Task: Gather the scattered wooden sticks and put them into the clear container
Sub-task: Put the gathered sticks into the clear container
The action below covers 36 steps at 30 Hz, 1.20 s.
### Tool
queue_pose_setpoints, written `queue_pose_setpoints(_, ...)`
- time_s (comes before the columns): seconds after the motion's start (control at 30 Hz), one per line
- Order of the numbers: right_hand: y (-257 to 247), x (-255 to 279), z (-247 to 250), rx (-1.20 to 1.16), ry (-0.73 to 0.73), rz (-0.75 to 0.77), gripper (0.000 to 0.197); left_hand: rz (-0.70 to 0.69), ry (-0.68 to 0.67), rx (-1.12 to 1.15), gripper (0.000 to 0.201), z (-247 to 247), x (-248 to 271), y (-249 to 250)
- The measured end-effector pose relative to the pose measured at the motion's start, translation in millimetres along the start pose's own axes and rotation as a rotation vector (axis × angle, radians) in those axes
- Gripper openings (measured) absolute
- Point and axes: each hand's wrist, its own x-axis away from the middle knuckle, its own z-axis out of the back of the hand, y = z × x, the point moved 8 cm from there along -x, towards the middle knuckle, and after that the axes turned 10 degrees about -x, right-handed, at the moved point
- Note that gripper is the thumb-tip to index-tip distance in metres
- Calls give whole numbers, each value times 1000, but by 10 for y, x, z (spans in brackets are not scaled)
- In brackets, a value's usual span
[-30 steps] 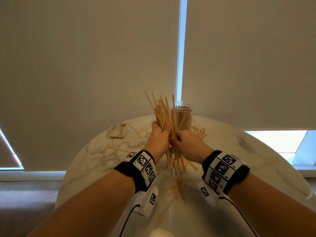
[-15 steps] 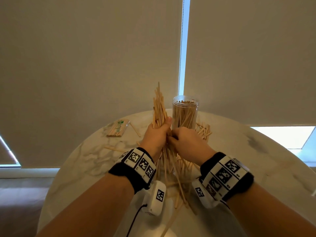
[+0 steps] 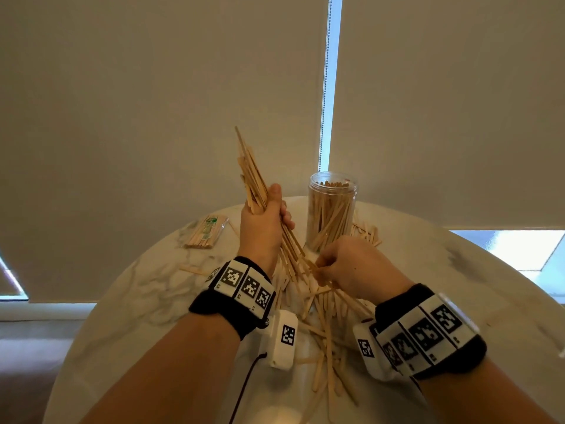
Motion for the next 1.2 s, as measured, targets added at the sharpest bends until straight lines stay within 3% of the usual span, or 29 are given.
queue_pose_setpoints(0.07,88,21,-32,-30,-73,-68,11,-12,6,20,18,29,-42,60)
queue_pose_setpoints(0.17,48,42,111,-144,-50,-58,34,-73,-60,-79,17,-12,-18,173)
queue_pose_setpoints(0.27,-214,134,449,-399,119,113,45,-77,-254,-163,10,-260,131,181)
queue_pose_setpoints(0.37,-391,227,644,-665,161,216,34,-121,-475,-443,6,-645,302,102)
queue_pose_setpoints(0.47,-283,166,713,-862,209,191,66,-179,-603,-600,15,-892,449,64)
queue_pose_setpoints(0.5,-220,145,735,-869,236,171,69,-180,-641,-592,15,-925,487,40)
queue_pose_setpoints(0.6,-97,126,781,-869,233,163,45,-56,-751,-470,28,-926,601,-72)
queue_pose_setpoints(0.67,-21,130,793,-917,192,156,39,21,-799,-362,28,-938,662,-108)
queue_pose_setpoints(0.87,-43,159,840,-918,168,188,40,51,-767,-328,25,-995,656,-108)
queue_pose_setpoints(0.97,-115,193,929,-860,239,223,47,37,-792,-320,27,-1028,685,-50)
queue_pose_setpoints(1.13,-182,416,1350,-996,511,384,83,3,-950,-364,20,-1138,841,-39)
queue_pose_setpoints(1.2,-213,501,1447,-892,572,448,80,-25,-958,-395,18,-1165,856,-31)
